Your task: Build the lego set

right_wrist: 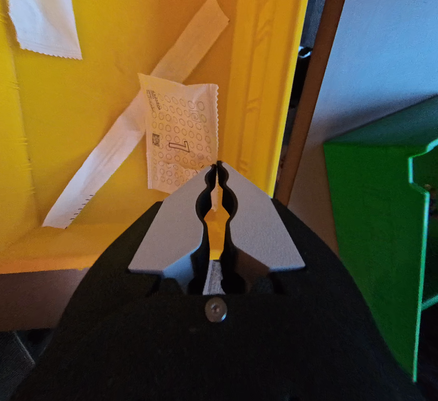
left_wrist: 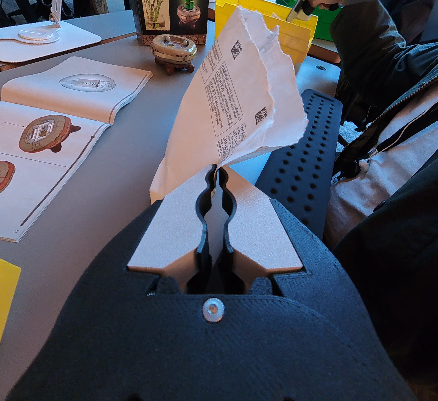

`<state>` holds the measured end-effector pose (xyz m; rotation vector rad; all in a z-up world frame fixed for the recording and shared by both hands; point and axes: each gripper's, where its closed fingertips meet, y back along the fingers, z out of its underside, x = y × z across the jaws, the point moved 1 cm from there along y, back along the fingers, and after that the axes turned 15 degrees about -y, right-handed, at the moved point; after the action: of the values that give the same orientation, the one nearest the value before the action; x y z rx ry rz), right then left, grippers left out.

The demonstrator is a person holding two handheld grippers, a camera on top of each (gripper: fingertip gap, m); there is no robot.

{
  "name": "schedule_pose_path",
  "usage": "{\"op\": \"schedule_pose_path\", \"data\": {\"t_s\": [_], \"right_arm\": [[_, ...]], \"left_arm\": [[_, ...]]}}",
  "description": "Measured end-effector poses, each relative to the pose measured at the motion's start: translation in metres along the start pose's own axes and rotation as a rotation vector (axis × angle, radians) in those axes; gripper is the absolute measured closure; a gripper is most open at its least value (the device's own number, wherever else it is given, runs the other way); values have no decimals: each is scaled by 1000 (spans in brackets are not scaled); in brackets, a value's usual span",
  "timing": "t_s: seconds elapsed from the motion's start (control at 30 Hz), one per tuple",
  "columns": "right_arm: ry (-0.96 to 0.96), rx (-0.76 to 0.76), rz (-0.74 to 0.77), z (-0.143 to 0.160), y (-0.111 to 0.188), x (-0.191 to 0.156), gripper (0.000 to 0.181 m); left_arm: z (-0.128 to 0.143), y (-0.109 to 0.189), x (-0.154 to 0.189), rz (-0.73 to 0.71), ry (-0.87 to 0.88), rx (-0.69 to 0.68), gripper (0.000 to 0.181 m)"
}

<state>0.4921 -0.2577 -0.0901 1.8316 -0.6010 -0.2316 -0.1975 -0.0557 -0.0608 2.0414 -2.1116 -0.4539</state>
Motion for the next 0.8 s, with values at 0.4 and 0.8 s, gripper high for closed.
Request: {"op": "schedule_pose_path", "data": {"t_s": [0.4, 0.8], "right_arm": [[-28, -75, 48, 30, -8, -3, 162], [213, 815, -574, 23, 166, -199, 169]], "left_arm": [[2, 0, 1, 0, -1, 11, 181], [3, -2, 4, 2, -23, 1, 181]]}}
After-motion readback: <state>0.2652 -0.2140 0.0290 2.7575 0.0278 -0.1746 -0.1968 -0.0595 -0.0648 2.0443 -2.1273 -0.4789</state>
